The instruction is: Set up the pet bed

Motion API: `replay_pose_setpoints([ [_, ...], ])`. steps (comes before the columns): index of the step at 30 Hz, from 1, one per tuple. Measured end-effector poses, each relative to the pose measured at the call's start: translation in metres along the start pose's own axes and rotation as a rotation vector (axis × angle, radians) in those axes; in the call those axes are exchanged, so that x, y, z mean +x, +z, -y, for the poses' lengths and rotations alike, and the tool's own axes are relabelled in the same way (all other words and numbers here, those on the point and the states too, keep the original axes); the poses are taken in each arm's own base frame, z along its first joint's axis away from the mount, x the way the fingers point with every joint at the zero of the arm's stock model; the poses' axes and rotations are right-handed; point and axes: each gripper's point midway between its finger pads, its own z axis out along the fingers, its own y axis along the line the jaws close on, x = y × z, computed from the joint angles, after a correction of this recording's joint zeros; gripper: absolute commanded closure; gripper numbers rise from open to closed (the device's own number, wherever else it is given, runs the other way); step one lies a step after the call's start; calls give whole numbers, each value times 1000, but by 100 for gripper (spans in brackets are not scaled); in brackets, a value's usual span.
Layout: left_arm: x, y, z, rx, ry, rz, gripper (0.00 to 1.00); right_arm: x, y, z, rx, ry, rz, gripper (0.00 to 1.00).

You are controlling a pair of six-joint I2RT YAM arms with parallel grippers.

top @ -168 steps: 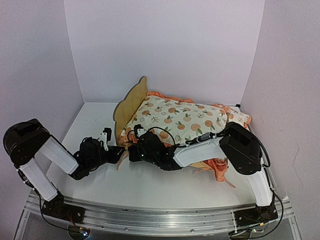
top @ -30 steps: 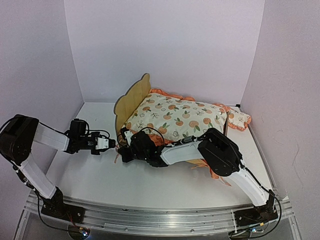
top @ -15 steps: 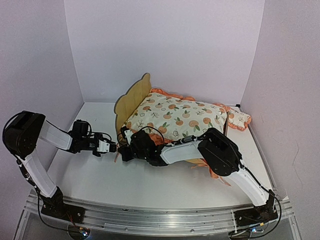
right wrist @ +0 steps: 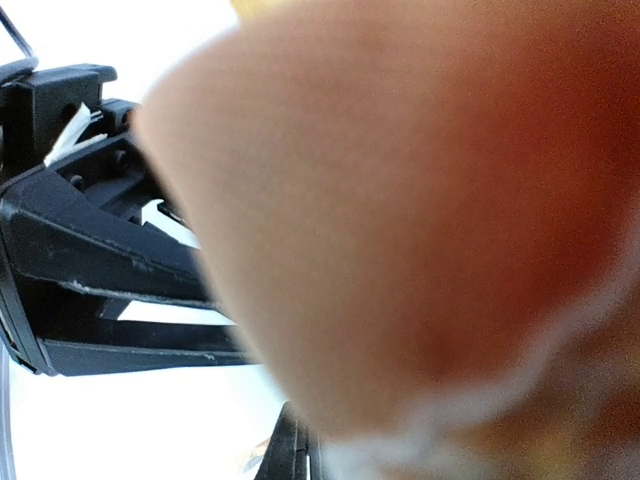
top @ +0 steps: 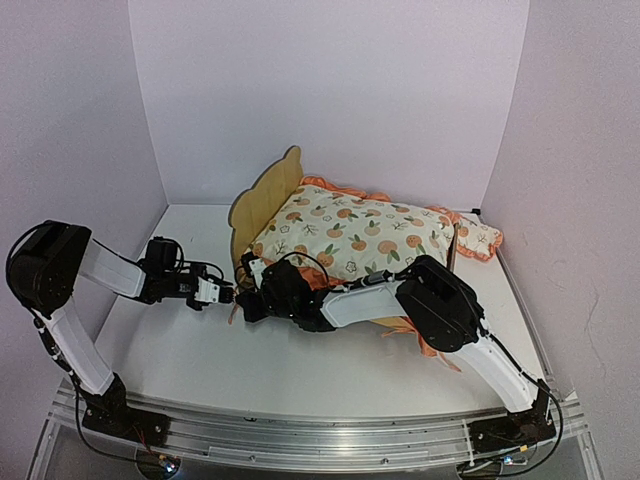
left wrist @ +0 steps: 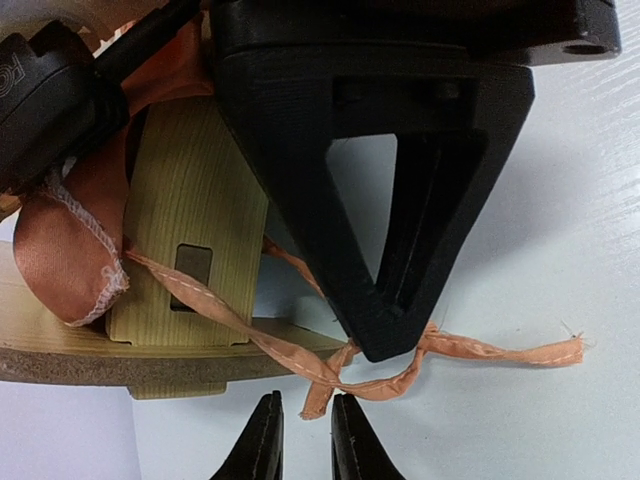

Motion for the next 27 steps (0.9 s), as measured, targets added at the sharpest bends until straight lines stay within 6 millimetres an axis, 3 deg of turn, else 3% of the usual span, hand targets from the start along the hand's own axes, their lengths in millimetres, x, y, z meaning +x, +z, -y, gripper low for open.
replay_pose_setpoints([
  [6,-1,3,0,17,5,6,89,0,0,0,0,0,0,100],
  [11,-3,4,-1,22,13,11,100,0,0,0,0,1,0,100],
  [27,0,5,2,38,-61,-9,100,-2,0,0,-2,0,9,100],
])
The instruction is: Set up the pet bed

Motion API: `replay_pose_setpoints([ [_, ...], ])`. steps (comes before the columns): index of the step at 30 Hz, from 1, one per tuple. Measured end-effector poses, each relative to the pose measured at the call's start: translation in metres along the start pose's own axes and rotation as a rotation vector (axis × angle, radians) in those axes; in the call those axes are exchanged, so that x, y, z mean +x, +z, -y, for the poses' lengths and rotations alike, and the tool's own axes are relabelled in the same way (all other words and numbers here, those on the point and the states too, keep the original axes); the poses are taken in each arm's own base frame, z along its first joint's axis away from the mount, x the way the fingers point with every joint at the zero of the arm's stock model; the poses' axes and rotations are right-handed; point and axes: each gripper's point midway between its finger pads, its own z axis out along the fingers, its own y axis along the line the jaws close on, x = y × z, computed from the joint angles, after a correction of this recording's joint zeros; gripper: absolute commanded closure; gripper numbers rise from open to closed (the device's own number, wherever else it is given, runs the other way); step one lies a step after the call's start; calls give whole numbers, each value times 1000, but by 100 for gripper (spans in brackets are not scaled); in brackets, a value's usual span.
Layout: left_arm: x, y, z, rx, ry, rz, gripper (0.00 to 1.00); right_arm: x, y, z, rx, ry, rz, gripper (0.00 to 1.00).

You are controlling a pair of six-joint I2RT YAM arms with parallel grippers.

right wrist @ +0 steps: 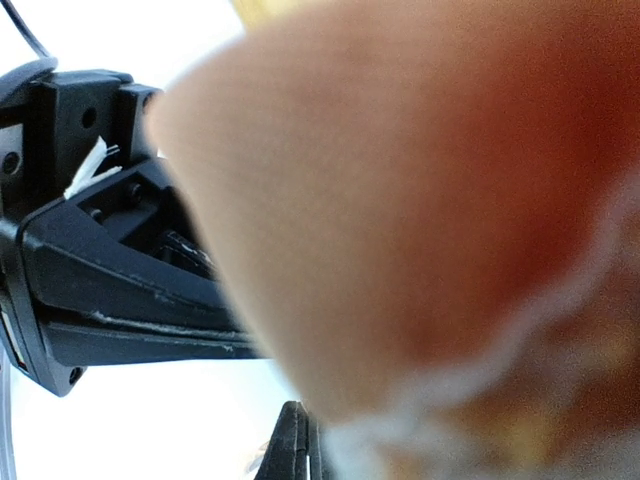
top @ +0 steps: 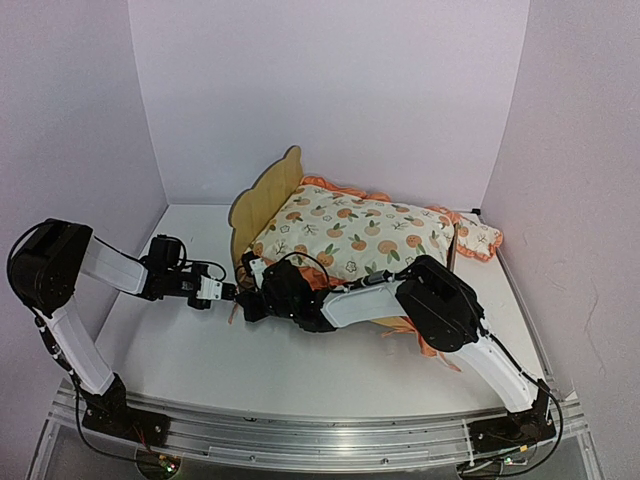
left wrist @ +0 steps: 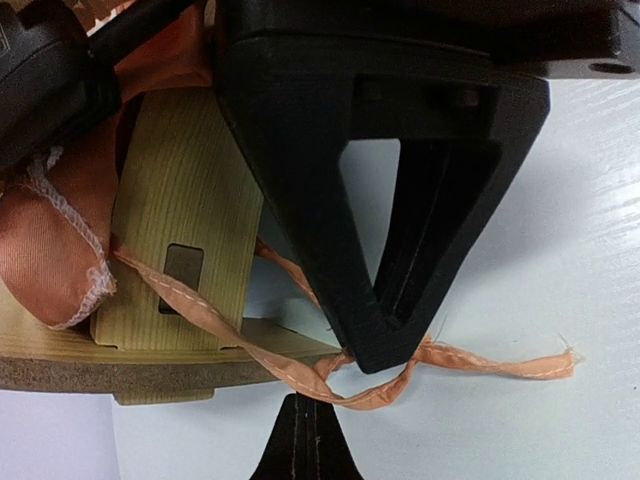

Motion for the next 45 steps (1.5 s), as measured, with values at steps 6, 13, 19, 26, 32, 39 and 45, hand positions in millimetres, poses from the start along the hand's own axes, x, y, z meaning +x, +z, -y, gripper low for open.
replay_pose_setpoints([
  [6,3,0,0,-2,-31,-20,98,0,0,1,-2,0,6,100],
  [13,6,0,-3,-10,-10,-36,76,0,0,1,-3,0,8,100],
  [19,4,0,-10,-38,10,-29,80,0,0,1,-3,1,8,100],
  [26,-1,0,-7,-25,54,2,80,-1,0,1,-3,4,9,100],
  [32,-7,1,0,-1,86,33,87,-1,0,1,-3,4,9,100],
  [39,-10,1,6,23,80,49,100,-1,0,1,-3,5,9,100],
  [45,-8,1,6,24,36,32,100,0,-1,2,1,11,13,83],
])
